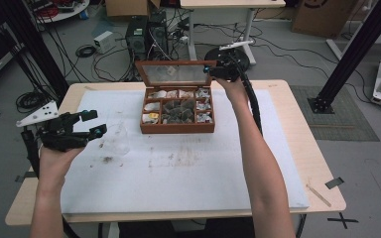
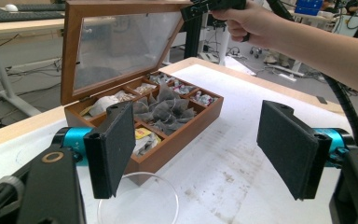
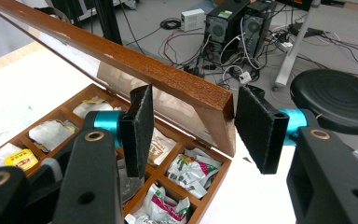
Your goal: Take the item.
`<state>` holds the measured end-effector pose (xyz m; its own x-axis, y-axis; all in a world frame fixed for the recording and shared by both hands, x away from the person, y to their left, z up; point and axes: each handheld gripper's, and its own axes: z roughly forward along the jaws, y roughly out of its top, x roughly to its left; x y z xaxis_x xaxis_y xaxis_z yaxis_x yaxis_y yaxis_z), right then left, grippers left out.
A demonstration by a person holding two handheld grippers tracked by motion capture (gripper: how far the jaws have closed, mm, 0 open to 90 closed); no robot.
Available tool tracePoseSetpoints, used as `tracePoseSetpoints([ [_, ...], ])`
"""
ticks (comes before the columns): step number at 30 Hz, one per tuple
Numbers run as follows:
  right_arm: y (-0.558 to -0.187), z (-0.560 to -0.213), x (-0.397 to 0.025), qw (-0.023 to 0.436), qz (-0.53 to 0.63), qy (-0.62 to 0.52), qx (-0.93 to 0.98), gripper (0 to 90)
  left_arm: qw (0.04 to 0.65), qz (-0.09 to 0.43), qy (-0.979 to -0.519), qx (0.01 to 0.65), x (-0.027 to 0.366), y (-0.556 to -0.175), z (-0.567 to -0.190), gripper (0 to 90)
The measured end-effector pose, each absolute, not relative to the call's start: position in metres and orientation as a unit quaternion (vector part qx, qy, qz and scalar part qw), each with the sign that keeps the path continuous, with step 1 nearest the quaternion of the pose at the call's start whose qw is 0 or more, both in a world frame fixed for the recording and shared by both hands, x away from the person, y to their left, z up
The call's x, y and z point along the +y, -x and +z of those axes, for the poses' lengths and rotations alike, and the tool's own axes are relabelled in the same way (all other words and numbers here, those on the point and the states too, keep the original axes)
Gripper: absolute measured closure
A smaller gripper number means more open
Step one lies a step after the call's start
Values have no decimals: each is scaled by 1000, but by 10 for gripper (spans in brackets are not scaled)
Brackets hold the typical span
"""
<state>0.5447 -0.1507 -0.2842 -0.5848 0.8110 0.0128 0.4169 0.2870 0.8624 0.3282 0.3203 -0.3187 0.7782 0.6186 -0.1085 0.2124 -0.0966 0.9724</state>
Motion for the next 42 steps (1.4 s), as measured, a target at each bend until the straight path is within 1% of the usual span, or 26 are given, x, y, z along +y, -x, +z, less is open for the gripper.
tracePoseSetpoints([
  [9, -544, -285, -151, 223, 444, -397, 772, 484, 606, 170, -719, 294, 323, -327, -322, 278],
  [16, -543, -285, -151, 224, 445, -396, 772, 484, 601, 172, -724, 291, 315, -328, -319, 278],
  [20, -543, -285, -151, 223, 443, -395, 774, 484, 595, 169, -733, 283, 299, -336, -314, 278],
  [29, -542, -285, -150, 227, 441, -393, 774, 483, 574, 157, -756, 273, 248, -365, -311, 278],
  [42, -541, -285, -150, 230, 438, -388, 778, 479, 568, 132, -763, 279, 202, -406, -318, 278],
])
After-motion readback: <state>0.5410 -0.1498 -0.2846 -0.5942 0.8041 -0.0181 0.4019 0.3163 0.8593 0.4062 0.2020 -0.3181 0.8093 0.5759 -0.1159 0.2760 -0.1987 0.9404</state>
